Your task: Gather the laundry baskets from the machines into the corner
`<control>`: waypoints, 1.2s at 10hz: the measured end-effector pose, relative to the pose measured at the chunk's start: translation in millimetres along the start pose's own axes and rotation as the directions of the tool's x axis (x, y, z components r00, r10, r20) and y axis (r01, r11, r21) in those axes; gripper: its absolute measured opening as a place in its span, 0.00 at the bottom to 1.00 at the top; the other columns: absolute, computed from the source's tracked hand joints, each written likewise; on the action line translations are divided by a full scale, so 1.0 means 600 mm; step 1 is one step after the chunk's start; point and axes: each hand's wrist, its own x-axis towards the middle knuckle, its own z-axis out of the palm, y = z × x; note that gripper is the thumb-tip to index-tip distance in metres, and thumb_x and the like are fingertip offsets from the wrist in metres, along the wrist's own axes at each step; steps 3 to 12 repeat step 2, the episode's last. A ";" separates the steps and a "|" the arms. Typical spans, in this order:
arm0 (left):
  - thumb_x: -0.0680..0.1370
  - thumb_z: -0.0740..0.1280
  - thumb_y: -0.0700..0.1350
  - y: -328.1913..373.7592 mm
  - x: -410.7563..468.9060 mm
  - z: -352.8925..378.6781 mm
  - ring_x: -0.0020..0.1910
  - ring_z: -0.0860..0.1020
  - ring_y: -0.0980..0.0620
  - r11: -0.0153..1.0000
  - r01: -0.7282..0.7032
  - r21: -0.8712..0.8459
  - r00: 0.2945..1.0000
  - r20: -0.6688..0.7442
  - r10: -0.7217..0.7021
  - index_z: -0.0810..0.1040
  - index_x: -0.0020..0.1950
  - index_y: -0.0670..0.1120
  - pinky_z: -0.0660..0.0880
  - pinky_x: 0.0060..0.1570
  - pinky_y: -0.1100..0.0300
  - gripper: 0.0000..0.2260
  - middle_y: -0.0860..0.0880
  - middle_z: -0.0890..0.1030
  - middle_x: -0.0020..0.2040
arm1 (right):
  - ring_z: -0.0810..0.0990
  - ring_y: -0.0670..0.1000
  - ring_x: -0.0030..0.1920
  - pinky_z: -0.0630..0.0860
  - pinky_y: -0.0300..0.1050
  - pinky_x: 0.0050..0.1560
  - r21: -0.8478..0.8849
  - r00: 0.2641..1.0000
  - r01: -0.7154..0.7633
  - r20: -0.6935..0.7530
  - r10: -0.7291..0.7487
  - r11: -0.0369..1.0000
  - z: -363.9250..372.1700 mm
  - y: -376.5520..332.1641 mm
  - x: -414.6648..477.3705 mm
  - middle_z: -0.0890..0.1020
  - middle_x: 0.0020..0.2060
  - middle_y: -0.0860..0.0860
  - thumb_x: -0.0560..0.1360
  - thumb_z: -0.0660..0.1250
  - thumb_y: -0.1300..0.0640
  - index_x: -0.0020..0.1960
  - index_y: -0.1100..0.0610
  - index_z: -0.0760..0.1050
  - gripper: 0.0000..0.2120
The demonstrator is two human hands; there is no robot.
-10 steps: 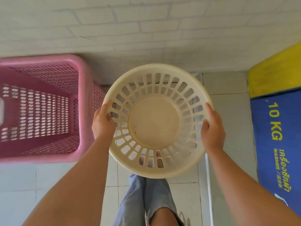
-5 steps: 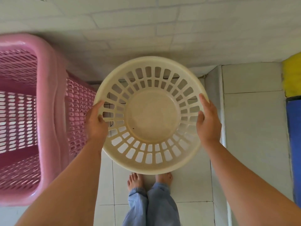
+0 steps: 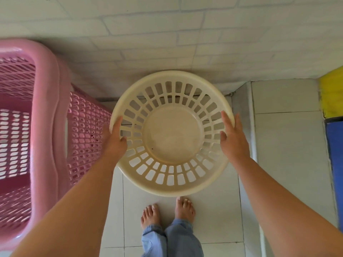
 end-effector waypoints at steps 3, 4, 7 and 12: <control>0.82 0.54 0.54 0.058 -0.062 -0.022 0.79 0.44 0.43 0.926 -0.104 0.362 0.994 0.073 0.083 0.47 0.79 0.56 0.49 0.76 0.42 0.27 0.47 0.43 0.81 | 0.58 0.60 0.77 0.68 0.59 0.69 -0.192 0.996 0.084 -0.024 -0.091 0.978 -0.032 -0.036 -0.071 0.51 0.79 0.56 0.81 0.56 0.50 0.79 0.48 0.51 0.28; 0.82 0.54 0.54 0.058 -0.062 -0.022 0.79 0.44 0.43 0.926 -0.104 0.362 0.994 0.073 0.083 0.47 0.79 0.56 0.49 0.76 0.42 0.27 0.47 0.43 0.81 | 0.58 0.60 0.77 0.68 0.59 0.69 -0.192 0.996 0.084 -0.024 -0.091 0.978 -0.032 -0.036 -0.071 0.51 0.79 0.56 0.81 0.56 0.50 0.79 0.48 0.51 0.28; 0.82 0.54 0.54 0.058 -0.062 -0.022 0.79 0.44 0.43 0.926 -0.104 0.362 0.994 0.073 0.083 0.47 0.79 0.56 0.49 0.76 0.42 0.27 0.47 0.43 0.81 | 0.58 0.60 0.77 0.68 0.59 0.69 -0.192 0.996 0.084 -0.024 -0.091 0.978 -0.032 -0.036 -0.071 0.51 0.79 0.56 0.81 0.56 0.50 0.79 0.48 0.51 0.28; 0.82 0.54 0.54 0.058 -0.062 -0.022 0.79 0.44 0.43 0.926 -0.104 0.362 0.994 0.073 0.083 0.47 0.79 0.56 0.49 0.76 0.42 0.27 0.47 0.43 0.81 | 0.58 0.60 0.77 0.68 0.59 0.69 -0.192 0.996 0.084 -0.024 -0.091 0.978 -0.032 -0.036 -0.071 0.51 0.79 0.56 0.81 0.56 0.50 0.79 0.48 0.51 0.28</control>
